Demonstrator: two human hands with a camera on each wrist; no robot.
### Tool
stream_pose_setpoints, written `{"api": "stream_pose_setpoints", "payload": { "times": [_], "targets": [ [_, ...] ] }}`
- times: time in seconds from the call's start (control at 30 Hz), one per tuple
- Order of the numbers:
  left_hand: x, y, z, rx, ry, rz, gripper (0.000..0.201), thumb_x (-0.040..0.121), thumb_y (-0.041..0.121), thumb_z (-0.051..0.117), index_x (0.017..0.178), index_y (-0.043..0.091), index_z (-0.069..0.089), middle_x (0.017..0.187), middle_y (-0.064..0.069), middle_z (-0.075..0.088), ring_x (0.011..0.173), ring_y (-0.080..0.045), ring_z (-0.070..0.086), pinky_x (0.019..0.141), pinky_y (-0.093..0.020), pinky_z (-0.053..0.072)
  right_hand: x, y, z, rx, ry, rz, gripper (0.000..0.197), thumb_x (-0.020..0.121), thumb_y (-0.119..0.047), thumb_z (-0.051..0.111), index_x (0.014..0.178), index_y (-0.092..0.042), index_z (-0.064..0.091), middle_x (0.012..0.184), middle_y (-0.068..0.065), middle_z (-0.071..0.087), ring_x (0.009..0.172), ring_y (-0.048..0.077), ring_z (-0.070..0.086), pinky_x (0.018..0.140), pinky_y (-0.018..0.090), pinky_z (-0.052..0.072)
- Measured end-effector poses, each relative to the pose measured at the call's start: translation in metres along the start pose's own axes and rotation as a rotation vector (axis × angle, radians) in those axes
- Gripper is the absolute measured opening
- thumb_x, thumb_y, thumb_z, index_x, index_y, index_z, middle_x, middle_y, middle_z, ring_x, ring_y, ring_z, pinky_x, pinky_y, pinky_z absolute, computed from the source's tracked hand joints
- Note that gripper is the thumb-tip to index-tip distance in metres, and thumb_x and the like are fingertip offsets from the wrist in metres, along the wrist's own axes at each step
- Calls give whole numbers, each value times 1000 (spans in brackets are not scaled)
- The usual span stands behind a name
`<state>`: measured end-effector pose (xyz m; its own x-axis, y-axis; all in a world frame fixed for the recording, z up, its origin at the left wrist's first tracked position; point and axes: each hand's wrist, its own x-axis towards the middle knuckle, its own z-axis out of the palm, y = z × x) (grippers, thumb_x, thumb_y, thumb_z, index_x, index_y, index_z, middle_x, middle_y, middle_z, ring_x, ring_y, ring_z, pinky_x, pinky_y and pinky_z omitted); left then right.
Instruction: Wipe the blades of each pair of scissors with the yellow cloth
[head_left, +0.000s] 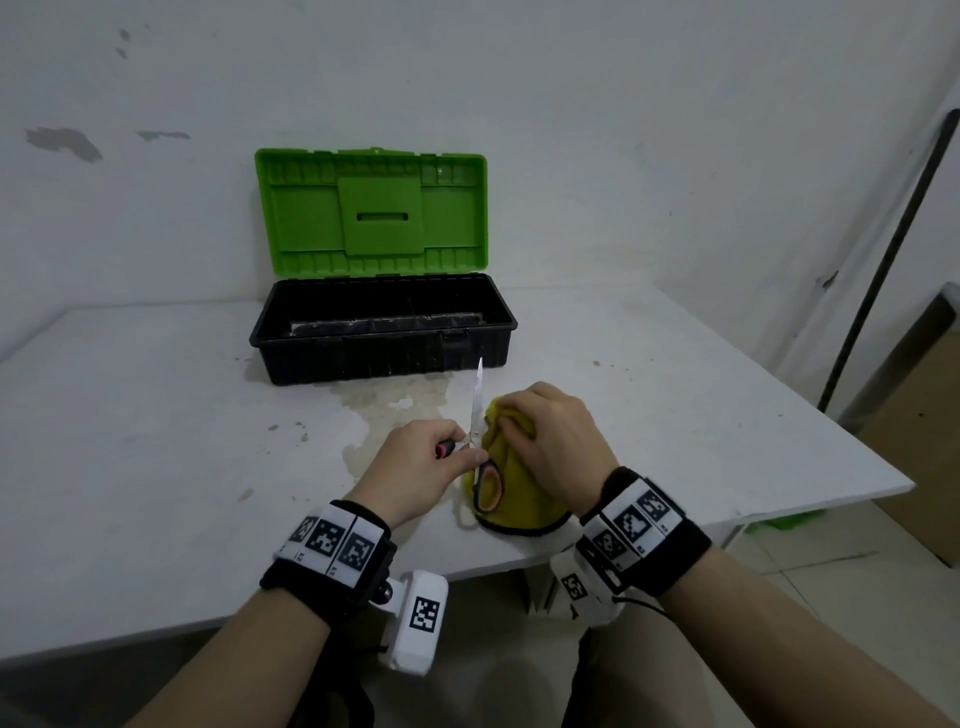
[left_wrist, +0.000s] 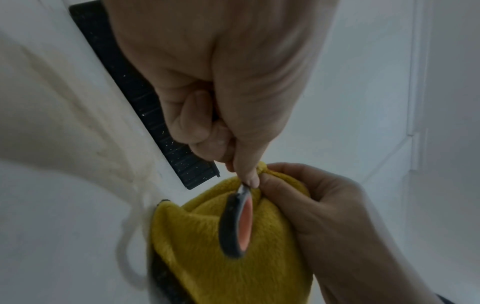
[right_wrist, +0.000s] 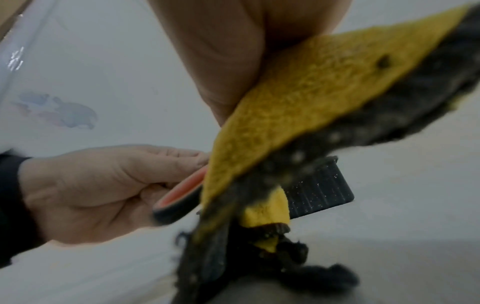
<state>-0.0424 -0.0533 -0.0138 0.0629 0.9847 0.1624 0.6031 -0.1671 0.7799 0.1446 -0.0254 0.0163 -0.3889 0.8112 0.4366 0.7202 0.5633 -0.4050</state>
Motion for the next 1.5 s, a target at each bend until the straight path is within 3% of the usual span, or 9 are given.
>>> {"api": "stream_pose_setpoints", "payload": {
  "times": [0.17, 0.3, 0.43, 0.77, 0.9, 1.03, 1.17, 1.33, 1.5],
  "targets": [
    [-2, -7, 0, -29, -11, -61, 26, 87, 40, 73, 77, 17, 68, 61, 2, 49, 58, -13, 49, 61, -33, 44, 21, 20, -15, -11, 137, 164, 13, 88, -21, 59, 97, -22, 69, 97, -1, 65, 91, 19, 59, 78, 23, 42],
    [-1, -10, 2, -50, 10, -81, 28, 87, 42, 72, 77, 16, 68, 60, 3, 49, 58, -14, 49, 60, -35, 44, 2, -4, -8, 42, 56, -3, 11, 87, -21, 63, 93, -25, 70, 91, -7, 63, 81, 11, 57, 73, 16, 40],
    [-2, -8, 3, -40, -17, -37, 25, 87, 41, 72, 77, 19, 68, 63, -1, 48, 58, -15, 46, 60, -34, 40, -8, -9, 10, 57, -47, -58, 14, 87, -23, 62, 97, -24, 71, 92, -3, 64, 83, 15, 60, 76, 30, 50],
    [-4, -10, 0, -75, -31, -72, 26, 86, 41, 74, 78, 17, 69, 58, 5, 46, 58, -13, 46, 62, -34, 44, 22, 30, -12, -19, 137, 210, 13, 86, -23, 64, 97, -22, 72, 97, 0, 69, 91, 18, 60, 77, 17, 35],
    [-1, -7, -1, -107, -18, -76, 26, 86, 40, 75, 79, 16, 69, 60, 2, 48, 57, -14, 46, 61, -36, 43, 4, 4, -14, 33, 93, 51, 11, 85, -22, 67, 94, -23, 73, 90, -5, 67, 80, 10, 56, 71, 11, 35],
    [-1, -5, 2, -64, -46, -40, 19, 87, 40, 73, 77, 24, 69, 64, 1, 49, 60, -14, 47, 63, -41, 47, -6, -8, 2, 58, -46, -50, 13, 86, -23, 65, 96, -24, 73, 90, -4, 67, 82, 12, 60, 76, 24, 47],
    [-4, -8, 1, -29, -58, -31, 24, 85, 43, 74, 74, 23, 68, 65, 1, 52, 61, -14, 51, 68, -47, 53, -1, -2, 5, 22, -46, -5, 14, 87, -25, 64, 97, -24, 73, 91, -3, 67, 83, 12, 58, 76, 23, 44],
    [-8, -10, 0, -19, -73, -61, 25, 86, 41, 74, 70, 25, 64, 62, 5, 48, 59, -13, 48, 65, -41, 50, 14, 18, -3, -16, 57, 175, 13, 87, -22, 62, 94, -20, 73, 94, 2, 69, 89, 19, 61, 77, 22, 42],
    [-8, -8, 2, -71, -43, -124, 16, 92, 37, 67, 90, 21, 65, 78, 8, 60, 71, -11, 57, 73, -42, 53, 18, 22, -16, 21, 109, 193, 13, 87, -22, 64, 95, -19, 74, 95, -2, 72, 89, 13, 62, 80, 16, 38]
  ]
}}
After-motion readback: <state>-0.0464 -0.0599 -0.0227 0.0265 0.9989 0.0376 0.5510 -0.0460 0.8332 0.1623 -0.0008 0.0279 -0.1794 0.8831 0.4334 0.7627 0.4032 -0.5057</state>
